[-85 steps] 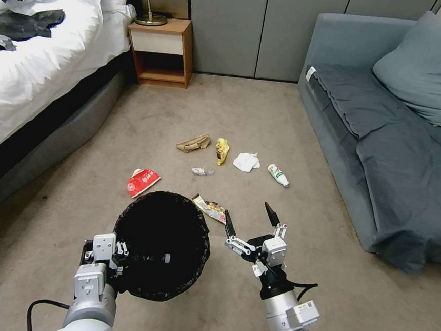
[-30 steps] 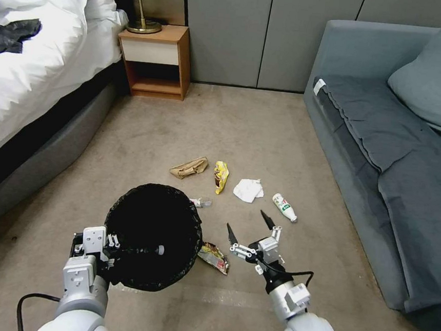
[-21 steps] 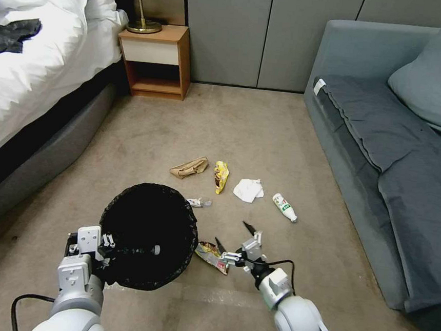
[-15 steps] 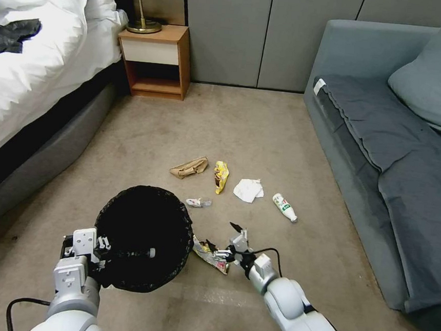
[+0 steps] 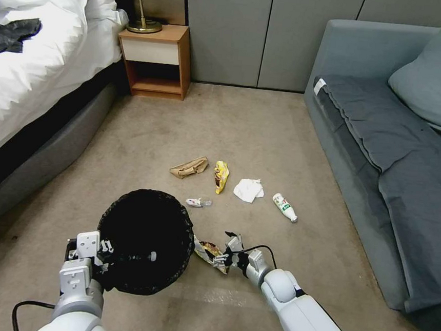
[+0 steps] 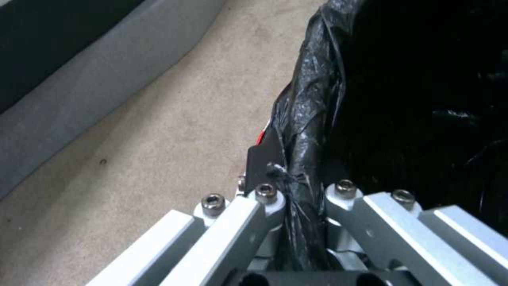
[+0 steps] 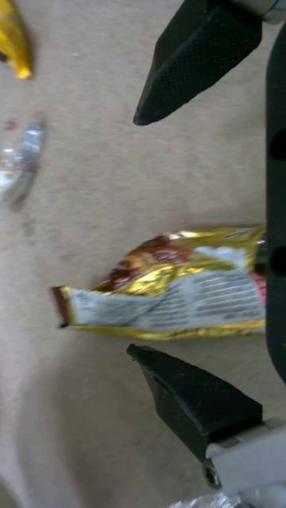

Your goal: Pick up the trash bin, then pick up the garbage from the floor and place it into the trash bin.

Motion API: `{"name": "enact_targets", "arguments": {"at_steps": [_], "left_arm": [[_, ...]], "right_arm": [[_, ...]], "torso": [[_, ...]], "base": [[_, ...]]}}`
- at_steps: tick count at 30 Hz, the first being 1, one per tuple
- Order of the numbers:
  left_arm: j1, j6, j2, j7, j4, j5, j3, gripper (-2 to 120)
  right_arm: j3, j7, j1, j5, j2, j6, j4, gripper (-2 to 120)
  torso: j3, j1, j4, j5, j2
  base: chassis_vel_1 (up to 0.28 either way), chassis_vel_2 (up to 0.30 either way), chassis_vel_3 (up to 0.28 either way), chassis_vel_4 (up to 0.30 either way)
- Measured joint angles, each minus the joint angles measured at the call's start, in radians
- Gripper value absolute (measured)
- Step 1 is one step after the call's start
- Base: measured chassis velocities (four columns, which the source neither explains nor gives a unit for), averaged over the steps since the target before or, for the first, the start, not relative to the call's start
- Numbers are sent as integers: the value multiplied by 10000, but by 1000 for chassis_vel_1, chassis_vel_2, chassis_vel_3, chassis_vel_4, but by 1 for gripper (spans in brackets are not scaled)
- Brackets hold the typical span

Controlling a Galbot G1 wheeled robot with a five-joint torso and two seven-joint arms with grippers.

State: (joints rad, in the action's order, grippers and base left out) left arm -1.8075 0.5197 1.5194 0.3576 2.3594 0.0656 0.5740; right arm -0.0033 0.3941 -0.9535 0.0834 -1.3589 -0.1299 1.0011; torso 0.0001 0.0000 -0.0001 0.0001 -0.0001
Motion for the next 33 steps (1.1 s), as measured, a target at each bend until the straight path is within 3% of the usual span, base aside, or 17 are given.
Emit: {"name": "enact_targets", "arguments": {"at_steps": [15, 19, 28, 30, 33], "left_arm": [[-129, -83, 4, -3, 1, -94, -111, 1], [-156, -108, 6, -4, 1, -109, -132, 1], [-163, -118, 15, -4, -3, -150, -196, 1], [-163, -118, 15, -6, -3, -151, -198, 1], [-167, -122, 13, -7, -4, -159, -204, 1]], "right_arm": [[623, 168, 420, -609, -696, -278, -1843, 96], [735, 204, 525, -643, -831, -452, -2222, 77], [839, 192, 563, -643, -1019, -498, -2441, 50], [839, 191, 561, -645, -1028, -498, -2443, 48], [842, 186, 537, -660, -1079, -505, -2449, 29]], "torso": [[-1, 0, 1, -1, 0], [-1, 0, -1, -4, 0], [-3, 0, -8, -13, 1], [-3, 0, -6, -13, 2], [-3, -1, 1, -5, 1]], "base": [[0, 0, 0, 0], [0, 0, 0, 0], [0, 0, 0, 0], [0, 0, 0, 0], [0, 0, 0, 0]]}}
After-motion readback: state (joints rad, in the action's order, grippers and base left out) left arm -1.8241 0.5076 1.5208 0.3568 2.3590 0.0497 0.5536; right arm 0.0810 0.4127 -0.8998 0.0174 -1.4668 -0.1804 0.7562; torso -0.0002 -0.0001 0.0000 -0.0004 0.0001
